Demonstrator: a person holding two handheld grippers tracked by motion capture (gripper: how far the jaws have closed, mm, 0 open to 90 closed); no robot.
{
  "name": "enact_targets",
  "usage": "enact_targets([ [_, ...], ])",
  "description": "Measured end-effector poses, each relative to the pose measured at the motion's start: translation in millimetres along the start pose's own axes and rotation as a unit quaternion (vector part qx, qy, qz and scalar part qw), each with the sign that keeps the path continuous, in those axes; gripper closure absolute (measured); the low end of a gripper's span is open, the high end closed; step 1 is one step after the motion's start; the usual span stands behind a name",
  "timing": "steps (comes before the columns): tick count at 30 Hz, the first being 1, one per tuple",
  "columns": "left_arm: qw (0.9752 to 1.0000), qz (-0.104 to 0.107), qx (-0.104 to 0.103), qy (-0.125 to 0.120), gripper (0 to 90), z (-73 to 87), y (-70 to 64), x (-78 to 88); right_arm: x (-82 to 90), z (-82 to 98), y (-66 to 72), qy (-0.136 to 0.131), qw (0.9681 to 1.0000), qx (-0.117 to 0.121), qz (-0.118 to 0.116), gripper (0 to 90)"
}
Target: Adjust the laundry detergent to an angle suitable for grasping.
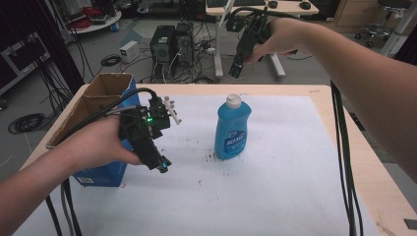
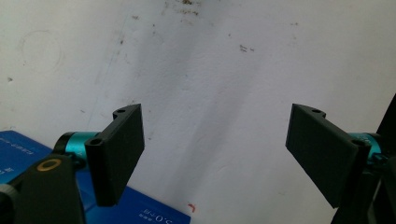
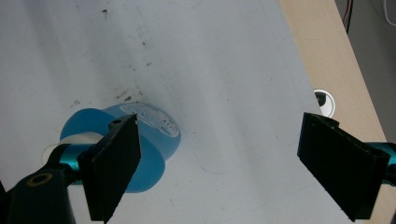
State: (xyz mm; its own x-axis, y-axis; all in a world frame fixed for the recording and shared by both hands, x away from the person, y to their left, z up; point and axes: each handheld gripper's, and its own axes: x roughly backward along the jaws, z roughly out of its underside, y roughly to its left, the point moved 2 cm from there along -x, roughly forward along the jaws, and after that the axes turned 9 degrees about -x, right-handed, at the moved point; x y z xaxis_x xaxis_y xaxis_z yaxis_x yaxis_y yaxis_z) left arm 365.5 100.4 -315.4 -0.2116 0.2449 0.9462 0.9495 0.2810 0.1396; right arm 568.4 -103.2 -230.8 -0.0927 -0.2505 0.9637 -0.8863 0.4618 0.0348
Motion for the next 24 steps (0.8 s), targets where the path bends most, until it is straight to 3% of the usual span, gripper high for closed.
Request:
enact_targets([
  [15,0.9998,-0.012,0.001,-0.014,19.6,-7.0,4.1,5.0,1.3,0.6,-0.6,-0.002,1.0000,-0.001,0.000,13.0],
  [24,0.9984,-0.026,0.017,-0.047,19.6,-17.0,12.3,7.2,2.1,0.3,-0.4,-0.002,1.0000,-0.004,0.000,13.1],
])
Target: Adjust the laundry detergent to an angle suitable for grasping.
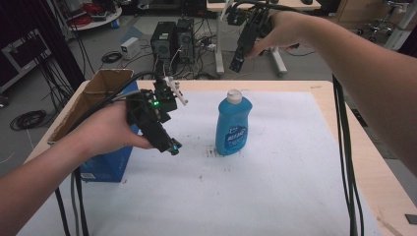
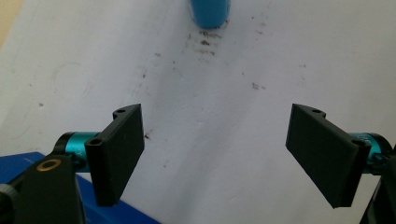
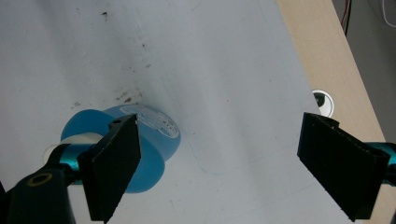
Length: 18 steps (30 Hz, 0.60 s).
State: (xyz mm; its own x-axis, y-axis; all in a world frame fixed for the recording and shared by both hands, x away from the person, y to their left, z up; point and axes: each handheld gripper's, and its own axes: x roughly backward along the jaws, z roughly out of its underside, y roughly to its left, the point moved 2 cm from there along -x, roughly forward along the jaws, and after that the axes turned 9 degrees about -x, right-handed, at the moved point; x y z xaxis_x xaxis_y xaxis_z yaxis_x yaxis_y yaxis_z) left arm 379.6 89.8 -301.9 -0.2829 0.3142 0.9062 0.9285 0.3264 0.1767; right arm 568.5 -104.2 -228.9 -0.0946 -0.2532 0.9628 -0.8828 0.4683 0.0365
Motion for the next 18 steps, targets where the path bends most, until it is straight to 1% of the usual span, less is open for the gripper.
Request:
enact_targets([
  [2,0.9999,-0.007,0.002,-0.011,19.6,-3.3,1.5,0.2,-0.3,-0.2,0.1,-0.001,1.0000,0.001,0.000,13.1],
  [3,0.9999,-0.007,0.002,-0.011,19.6,-3.3,1.5,0.2,-0.4,-0.2,0.2,-0.001,1.0000,0.001,0.000,13.1],
  [4,0.9996,-0.014,0.006,-0.024,19.6,-7.2,2.8,0.4,-0.3,-0.3,0.3,-0.001,1.0000,0.001,0.002,13.1],
  [5,0.9992,-0.015,0.013,-0.035,19.6,-9.4,3.0,-0.3,-0.4,-0.4,0.3,-0.001,1.0000,0.000,0.001,13.1],
  [6,0.9983,-0.019,0.022,-0.051,19.6,-11.8,2.8,-2.0,-0.7,-0.5,0.3,-0.001,1.0000,-0.001,0.001,13.0],
  [7,0.9983,-0.019,0.022,-0.051,19.6,-11.8,2.8,-2.0,-0.7,-0.5,0.3,-0.001,1.0000,-0.001,0.001,13.0],
  [9,0.9974,-0.027,0.018,-0.064,19.6,-17.3,7.5,-2.6,-1.2,-0.8,-0.3,-0.001,1.0000,0.000,0.000,13.1],
  [10,0.9965,-0.028,0.024,-0.074,19.6,-19.7,8.1,-3.6,-1.2,-0.9,-0.2,-0.002,1.0000,-0.001,0.001,13.0],
  [11,0.9965,-0.028,0.024,-0.074,19.6,-19.7,8.1,-3.6,-1.2,-0.9,-0.2,-0.002,1.0000,-0.001,0.001,13.0],
  [12,0.9955,-0.033,0.017,-0.087,19.6,-24.0,10.6,-4.8,-1.4,-1.2,0.0,-0.002,1.0000,0.001,0.000,13.1],
  [13,0.9947,-0.035,0.016,-0.095,19.6,-26.5,11.2,-6.2,-1.4,-1.3,0.0,-0.002,1.0000,0.001,0.000,13.1],
  [15,0.9936,-0.036,0.018,-0.105,19.6,-31.4,12.0,-9.7,-1.6,-1.4,0.0,-0.002,1.0000,-0.001,0.000,13.0],
  [16,0.9924,-0.038,0.022,-0.115,19.6,-34.1,11.9,-12.3,-1.8,-1.4,0.0,-0.002,1.0000,0.000,0.000,13.0],
  [17,0.9924,-0.038,0.022,-0.115,19.6,-34.1,11.9,-12.3,-1.8,-1.4,-0.2,-0.002,1.0000,0.000,0.001,13.1],
  [18,0.9916,-0.039,0.016,-0.122,19.6,-38.6,13.2,-15.9,-1.9,-1.4,-0.2,-0.002,1.0000,0.000,0.000,13.1],
])
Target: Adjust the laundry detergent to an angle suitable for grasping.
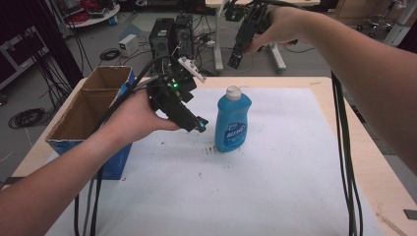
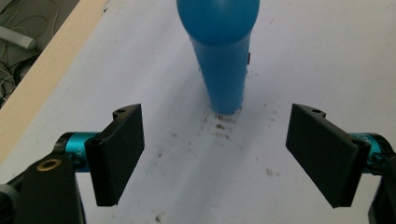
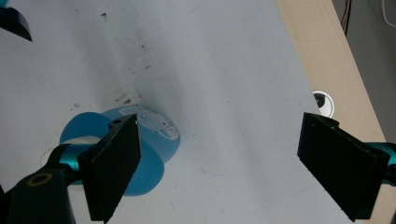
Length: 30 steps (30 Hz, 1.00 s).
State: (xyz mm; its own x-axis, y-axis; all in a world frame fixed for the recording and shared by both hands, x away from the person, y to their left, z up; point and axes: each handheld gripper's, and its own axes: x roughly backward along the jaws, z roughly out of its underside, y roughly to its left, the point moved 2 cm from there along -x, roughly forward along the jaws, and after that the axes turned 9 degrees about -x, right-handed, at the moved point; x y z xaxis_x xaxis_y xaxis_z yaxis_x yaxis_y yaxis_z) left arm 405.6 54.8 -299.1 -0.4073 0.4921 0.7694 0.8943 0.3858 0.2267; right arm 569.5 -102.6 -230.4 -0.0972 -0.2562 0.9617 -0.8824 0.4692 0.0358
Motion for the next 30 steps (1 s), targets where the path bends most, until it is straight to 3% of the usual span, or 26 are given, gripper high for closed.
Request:
enact_targets([
  [6,0.9997,0.000,0.002,-0.024,19.6,-8.0,-0.5,-13.8,0.5,0.3,-1.3,-0.001,1.0000,-0.001,0.000,13.1],
  [12,0.9995,0.000,-0.003,-0.032,19.6,-15.7,-0.8,-31.7,0.3,0.7,-1.9,-0.001,1.0000,0.000,0.000,13.1],
  [13,0.9995,-0.001,-0.009,-0.029,19.6,-16.8,0.3,-33.8,0.7,0.8,-2.2,-0.001,1.0000,0.000,0.000,13.1],
  [19,0.9995,0.001,0.002,-0.032,19.6,-21.3,0.7,-48.7,1.1,1.2,-2.2,-0.002,1.0000,-0.001,0.001,13.1],
  [24,0.9997,0.001,-0.009,-0.023,19.6,-25.3,-1.5,-61.2,1.5,1.1,-1.9,-0.002,1.0000,0.000,0.001,13.1],
  [30,0.9998,-0.001,-0.001,-0.020,19.6,-27.2,-2.0,-70.5,2.3,2.1,-2.4,-0.002,1.0000,0.000,0.001,13.0],
])
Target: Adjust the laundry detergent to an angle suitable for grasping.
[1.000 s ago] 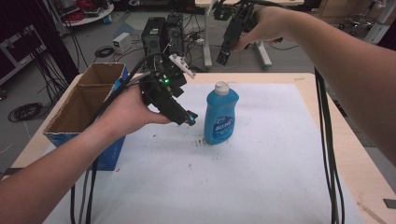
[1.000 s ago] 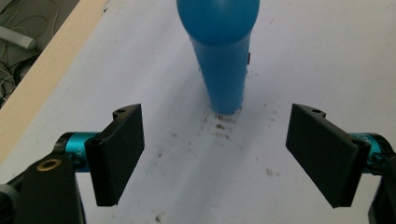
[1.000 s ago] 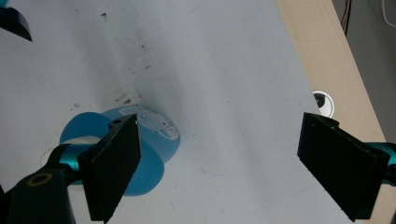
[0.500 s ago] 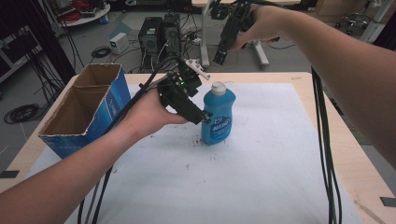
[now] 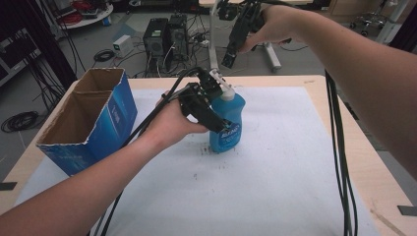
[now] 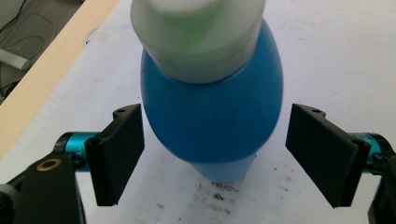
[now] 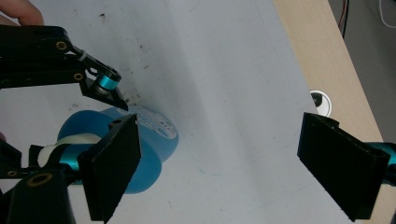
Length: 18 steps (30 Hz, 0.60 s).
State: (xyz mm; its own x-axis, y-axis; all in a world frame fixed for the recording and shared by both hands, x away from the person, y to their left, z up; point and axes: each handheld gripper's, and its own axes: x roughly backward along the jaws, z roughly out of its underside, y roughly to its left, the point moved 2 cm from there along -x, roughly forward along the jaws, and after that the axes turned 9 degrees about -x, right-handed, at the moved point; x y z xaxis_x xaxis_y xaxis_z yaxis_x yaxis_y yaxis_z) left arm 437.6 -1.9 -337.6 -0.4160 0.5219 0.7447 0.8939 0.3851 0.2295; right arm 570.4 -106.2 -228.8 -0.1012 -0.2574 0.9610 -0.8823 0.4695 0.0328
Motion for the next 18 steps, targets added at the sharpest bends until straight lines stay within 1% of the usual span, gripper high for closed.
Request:
enact_targets([
  [1,1.0000,0.000,0.004,-0.004,19.6,-0.3,-0.5,-1.7,0.0,0.1,-0.2,0.000,1.0000,0.000,0.000,13.1],
  [2,1.0000,0.001,0.002,-0.005,19.6,-1.0,-0.2,-2.7,0.0,0.3,-0.4,-0.001,1.0000,0.001,-0.001,13.1],
  [6,0.9999,0.004,0.008,-0.008,19.7,-1.7,-0.1,-6.2,0.9,0.8,-0.8,-0.003,1.0000,-0.001,-0.001,13.1],
  [7,0.9999,0.007,0.009,-0.007,19.7,-1.7,0.1,-6.9,1.2,1.1,-0.8,-0.002,1.0000,-0.002,0.000,13.1],
  [9,0.9999,0.005,0.012,-0.003,19.7,-1.7,0.6,-8.1,1.3,1.5,-1.1,-0.002,1.0000,-0.002,0.000,13.1],
  [14,0.9998,0.012,0.015,0.003,20.1,-0.9,1.9,-11.2,1.8,1.6,-1.2,-0.003,1.0000,0.000,-0.001,13.1],
  [18,0.9997,0.016,0.017,-0.002,21.4,-2.3,0.7,-12.2,1.9,1.9,-0.9,-0.003,1.0000,-0.002,0.000,13.0],
])
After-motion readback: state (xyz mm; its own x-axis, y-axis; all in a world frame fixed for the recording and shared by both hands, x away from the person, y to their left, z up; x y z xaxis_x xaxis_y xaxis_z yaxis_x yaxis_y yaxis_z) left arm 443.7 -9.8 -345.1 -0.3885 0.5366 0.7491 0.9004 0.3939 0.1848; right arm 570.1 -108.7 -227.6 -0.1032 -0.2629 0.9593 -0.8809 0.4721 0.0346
